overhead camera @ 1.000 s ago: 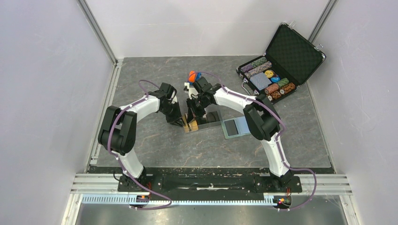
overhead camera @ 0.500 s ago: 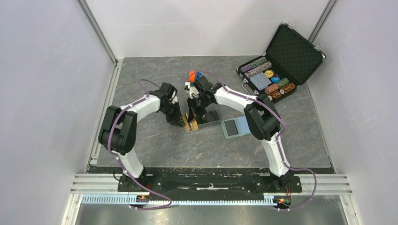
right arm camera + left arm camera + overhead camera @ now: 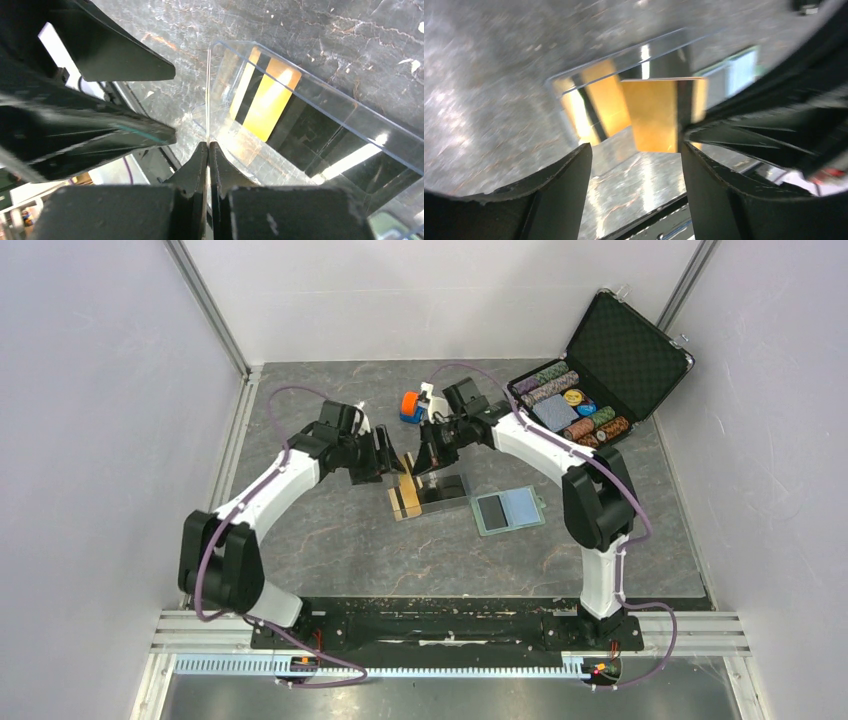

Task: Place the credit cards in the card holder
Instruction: Pick up the credit card from the storage box.

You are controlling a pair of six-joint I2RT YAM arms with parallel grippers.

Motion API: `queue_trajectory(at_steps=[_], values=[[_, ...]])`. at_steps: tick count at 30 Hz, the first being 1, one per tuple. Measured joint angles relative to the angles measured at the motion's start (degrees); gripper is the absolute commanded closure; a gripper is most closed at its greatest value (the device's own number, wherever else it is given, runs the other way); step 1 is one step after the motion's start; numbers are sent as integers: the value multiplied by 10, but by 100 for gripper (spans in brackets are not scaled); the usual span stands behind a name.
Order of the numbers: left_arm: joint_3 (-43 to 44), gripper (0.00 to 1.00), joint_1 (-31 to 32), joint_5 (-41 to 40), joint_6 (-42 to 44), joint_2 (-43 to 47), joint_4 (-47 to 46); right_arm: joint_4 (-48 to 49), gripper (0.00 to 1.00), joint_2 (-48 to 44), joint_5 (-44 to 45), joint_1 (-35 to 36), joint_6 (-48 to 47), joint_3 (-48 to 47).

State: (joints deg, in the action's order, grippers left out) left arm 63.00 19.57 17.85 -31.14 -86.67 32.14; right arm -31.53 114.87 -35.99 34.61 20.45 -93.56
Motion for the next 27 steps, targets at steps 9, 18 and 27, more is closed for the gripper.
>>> queue_trajectory(at_steps=[9,18,27], values=[[-98,31,-19,143,-78,65,-235,64,100,-68,-93,-75,44,84],[-131,31,-21,233,-154,50,-389,136,100,-135,-157,-107,101,134],[-157,98,-15,291,-246,14,-539,207,80,-147,-182,-108,163,177]])
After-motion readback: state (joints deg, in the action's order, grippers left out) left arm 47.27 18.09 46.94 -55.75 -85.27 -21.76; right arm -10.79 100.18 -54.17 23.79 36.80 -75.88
